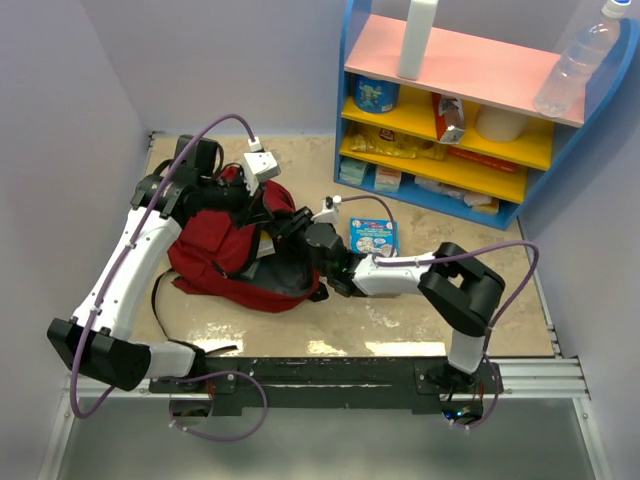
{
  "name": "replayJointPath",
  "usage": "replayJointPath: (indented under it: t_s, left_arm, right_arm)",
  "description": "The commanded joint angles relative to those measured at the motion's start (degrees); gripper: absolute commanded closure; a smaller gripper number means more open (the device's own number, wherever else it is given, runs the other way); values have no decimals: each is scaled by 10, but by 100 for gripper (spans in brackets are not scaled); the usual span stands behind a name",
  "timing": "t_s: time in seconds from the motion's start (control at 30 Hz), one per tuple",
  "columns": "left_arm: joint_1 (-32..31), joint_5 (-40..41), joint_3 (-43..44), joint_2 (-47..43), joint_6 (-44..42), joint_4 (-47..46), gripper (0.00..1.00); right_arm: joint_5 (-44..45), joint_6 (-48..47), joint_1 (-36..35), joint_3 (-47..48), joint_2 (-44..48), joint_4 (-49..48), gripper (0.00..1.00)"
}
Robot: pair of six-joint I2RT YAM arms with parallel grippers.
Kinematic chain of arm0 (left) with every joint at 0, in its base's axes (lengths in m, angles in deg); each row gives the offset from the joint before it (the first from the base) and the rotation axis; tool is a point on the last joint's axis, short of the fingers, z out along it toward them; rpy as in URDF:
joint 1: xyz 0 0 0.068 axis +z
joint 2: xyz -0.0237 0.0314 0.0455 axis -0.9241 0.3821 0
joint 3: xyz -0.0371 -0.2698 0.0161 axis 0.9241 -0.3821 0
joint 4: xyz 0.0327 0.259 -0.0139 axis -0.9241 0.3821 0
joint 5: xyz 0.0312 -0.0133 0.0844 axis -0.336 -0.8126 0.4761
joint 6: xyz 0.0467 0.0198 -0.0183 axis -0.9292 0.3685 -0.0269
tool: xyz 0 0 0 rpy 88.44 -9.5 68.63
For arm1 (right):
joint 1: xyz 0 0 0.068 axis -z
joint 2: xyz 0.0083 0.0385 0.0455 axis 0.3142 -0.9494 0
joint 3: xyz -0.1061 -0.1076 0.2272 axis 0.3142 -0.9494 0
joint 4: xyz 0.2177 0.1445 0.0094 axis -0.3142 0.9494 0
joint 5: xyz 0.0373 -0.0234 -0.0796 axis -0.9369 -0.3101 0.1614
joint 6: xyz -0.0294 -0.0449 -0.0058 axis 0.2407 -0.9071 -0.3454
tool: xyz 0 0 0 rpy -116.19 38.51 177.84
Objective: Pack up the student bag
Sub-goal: Place the book in the student bag.
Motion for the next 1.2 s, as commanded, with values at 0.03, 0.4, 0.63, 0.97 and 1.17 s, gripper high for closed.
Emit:
replayJointPath:
  t_s: [0.03,0.4,0.63,0.97,1.17]
  left_arm:
    - [-3,-52,44,-19,-4,21,100]
    - [-2,-56,45,-14,-7,28,100]
    - [-2,-55,43,-13,-13,28,100]
    - [-2,-55,36,-15,-10,19,100]
    - [-2,-55,36,-15,-9,18,100]
  right_arm:
    - [152,-13,-4,106,-36,9,100]
    - [269,-68,-34,272,-121,221,97]
    - [168,-90,-40,248,-134,220,43]
    - [101,-75,-25,100,-71,116,19]
    - [74,-72,-17,91,-67,148,25]
